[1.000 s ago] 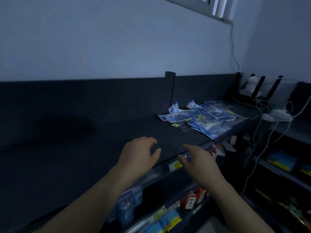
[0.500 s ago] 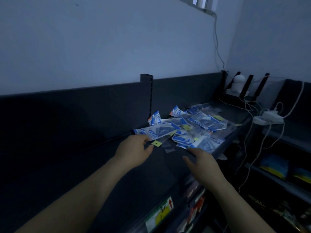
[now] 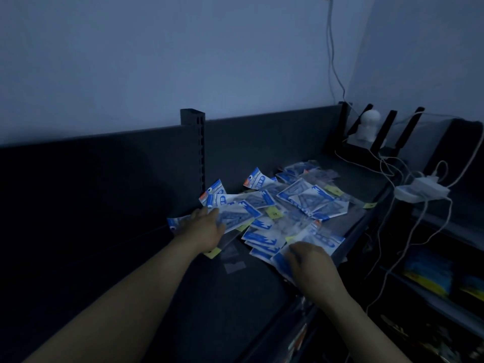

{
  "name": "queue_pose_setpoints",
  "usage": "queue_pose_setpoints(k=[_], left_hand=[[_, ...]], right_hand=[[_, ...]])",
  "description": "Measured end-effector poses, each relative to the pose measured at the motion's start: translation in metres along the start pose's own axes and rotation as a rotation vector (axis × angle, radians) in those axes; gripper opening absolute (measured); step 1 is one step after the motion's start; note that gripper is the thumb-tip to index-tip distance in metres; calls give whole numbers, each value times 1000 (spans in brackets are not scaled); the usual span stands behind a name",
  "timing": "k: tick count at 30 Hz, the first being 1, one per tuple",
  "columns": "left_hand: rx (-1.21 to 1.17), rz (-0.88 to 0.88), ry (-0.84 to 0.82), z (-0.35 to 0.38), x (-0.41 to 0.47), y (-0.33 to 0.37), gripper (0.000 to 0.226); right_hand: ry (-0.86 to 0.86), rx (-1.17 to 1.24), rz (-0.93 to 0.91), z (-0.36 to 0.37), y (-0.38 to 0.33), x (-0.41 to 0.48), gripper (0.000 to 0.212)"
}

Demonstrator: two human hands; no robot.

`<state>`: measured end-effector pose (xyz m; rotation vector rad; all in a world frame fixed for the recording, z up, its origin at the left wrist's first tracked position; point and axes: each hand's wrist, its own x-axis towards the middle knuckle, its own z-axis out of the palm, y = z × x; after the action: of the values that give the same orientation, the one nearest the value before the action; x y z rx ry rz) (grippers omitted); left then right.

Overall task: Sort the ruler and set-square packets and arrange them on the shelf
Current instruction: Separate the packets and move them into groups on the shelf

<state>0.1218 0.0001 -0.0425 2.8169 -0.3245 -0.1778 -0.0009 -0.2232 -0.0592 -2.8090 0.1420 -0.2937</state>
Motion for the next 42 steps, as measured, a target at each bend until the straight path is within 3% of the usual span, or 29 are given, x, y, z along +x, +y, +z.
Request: queue_pose_setpoints(k=[2, 5, 7, 9, 11, 13, 18, 22, 24, 27, 31, 35, 42], left_hand=[[8, -1, -39, 4, 10, 0, 56], [142, 26, 48, 3, 11, 5, 49], [138, -6, 94, 1, 11, 5, 63], [70, -70, 40, -3, 13, 3, 89], [-10, -107, -31, -4, 15, 2, 103], [-125, -97, -26, -5, 15, 0, 100], [-432, -47, -105, -9, -4, 0, 53], [-539, -71, -150, -18, -19, -12, 53], [-587, -111, -112, -24, -23, -21, 39], [-695, -142, -132, -31, -33, -26, 19], [-703, -164, -199, -30, -45, -29, 19], [-766, -205, -259, -29, -58, -34, 15], [-841, -232, -250, -27, -77, -46, 20]], right_hand=[[-18, 166, -25, -5, 7, 0, 22], [23, 312, 47, -21, 25, 6, 30], [-42, 154, 109, -24, 42, 16, 55], [-146, -39, 151, -22, 51, 23, 85], [-208, -70, 139, -17, 51, 27, 94], [-199, -81, 101, -15, 48, 26, 91], [-139, -100, 26, -20, 27, 17, 52], [-171, -31, 111, -24, 21, 13, 68], [-205, -52, 109, -24, 20, 13, 69], [-260, -3, 35, -22, 13, 11, 59], [-289, 100, -101, -15, -1, 5, 39], [-391, 141, -155, -22, -6, 7, 52], [-504, -45, -94, -24, -19, 24, 71]])
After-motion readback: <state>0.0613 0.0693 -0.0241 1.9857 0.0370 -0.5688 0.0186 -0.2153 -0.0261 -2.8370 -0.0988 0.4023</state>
